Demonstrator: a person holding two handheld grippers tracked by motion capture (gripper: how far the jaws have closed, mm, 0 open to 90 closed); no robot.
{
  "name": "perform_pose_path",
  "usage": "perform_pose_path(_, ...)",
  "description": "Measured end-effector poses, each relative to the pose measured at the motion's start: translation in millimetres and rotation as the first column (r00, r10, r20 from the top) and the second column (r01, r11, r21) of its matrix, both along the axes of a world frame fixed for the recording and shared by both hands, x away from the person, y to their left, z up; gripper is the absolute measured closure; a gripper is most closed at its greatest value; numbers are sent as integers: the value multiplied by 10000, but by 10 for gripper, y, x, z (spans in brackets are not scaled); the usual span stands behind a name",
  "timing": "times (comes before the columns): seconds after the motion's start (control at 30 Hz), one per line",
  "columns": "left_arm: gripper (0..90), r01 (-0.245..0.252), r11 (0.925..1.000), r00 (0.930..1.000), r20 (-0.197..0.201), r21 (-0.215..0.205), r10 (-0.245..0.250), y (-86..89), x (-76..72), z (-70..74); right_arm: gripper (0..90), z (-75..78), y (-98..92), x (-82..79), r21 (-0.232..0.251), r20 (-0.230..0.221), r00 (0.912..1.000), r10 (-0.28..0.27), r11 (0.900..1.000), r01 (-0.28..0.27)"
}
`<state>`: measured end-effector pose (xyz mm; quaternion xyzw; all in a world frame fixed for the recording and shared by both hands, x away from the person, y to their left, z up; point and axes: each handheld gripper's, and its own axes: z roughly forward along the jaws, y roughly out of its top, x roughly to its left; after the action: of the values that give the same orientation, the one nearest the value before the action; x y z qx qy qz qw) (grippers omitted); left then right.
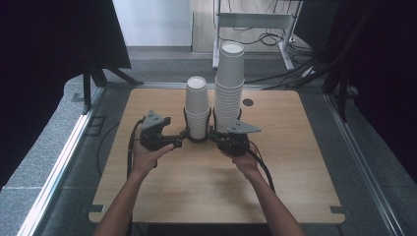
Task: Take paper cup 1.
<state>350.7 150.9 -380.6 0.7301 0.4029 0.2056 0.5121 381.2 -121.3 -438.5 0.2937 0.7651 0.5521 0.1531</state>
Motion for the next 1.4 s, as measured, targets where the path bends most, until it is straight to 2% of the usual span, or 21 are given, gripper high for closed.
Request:
perform_pose_path(0.1, 151, 68, 9999, 10000, 24, -106, -68, 1, 64, 85, 852, 14, 40, 26, 49, -50, 9998, 172, 9998, -172)
perform_pose_path(0.2, 150, 56, 10000, 9999, 135, -37, -56, -17, 126, 153, 868, 29, 76, 47, 95, -57, 9994, 339, 9994, -339)
perform_pose_path(0.37, 146, -24, 9998, 9996, 264, -215, 30, -57, 228, 204, 895, 43, 136, 118, 62, -133, 9989, 457, 9989, -456)
perform_pose_path(0.47, 118, -165, 9993, 9998, 103, -330, 168, -66, 318, 201, 895, 49, 187, 175, -57, -94, 9991, 402, 9992, -402)
perform_pose_path(0.57, 95, -192, 9995, 9998, 74, -231, 194, -92, 401, 208, 896, 38, 230, 243, -183, -52, 9993, 379, 9991, -380)
perform_pose_path(0.6, 86, -228, 9995, 9996, 135, -232, 231, -106, 422, 212, 897, 34, 238, 266, -157, -59, 9993, 374, 9992, -375)
perform_pose_path(0.67, 82, -212, 9997, 9998, 2, -112, 212, -132, 480, 221, 898, 27, 243, 315, -59, -58, 9994, 334, 9994, -334)
perform_pose_path(0.73, 73, -215, 9998, 9997, -139, 23, 216, -166, 551, 222, 899, 20, 256, 360, -16, -102, 9995, 289, 9996, -289)
perform_pose_path(0.8, 71, -255, 9997, 9995, -199, -14, 255, -195, 608, 226, 899, 13, 276, 405, -41, -41, 9996, 277, 9996, -277)
perform_pose_path(1.0, 20, -505, 9987, 9985, -221, 35, 505, -260, 739, 214, 899, -4, 331, 472, -46, -138, 9996, 266, 9996, -267)
perform_pose_path(1.13, 9, -516, 9987, 9980, -381, -57, 514, -309, 824, 166, 897, -9, 364, 518, 75, -114, 9999, 96, 9999, -96)
perform_pose_path(1.17, 8, -570, 9983, 9974, -430, 87, 573, -339, 862, 128, 897, -1, 371, 536, 194, -197, 9998, 19, 9998, -15)
perform_pose_path(1.3, 7, -649, 9978, 9958, -641, 100, 654, -364, 933, 69, 897, 6, 396, 586, 214, -381, 9992, -86, 9997, 94)
perform_pose_path(1.4, 8, -624, 9980, 9957, -682, 72, 627, -366, 965, 49, 898, -7, 410, 601, 191, -326, 9994, -141, 9997, 148)
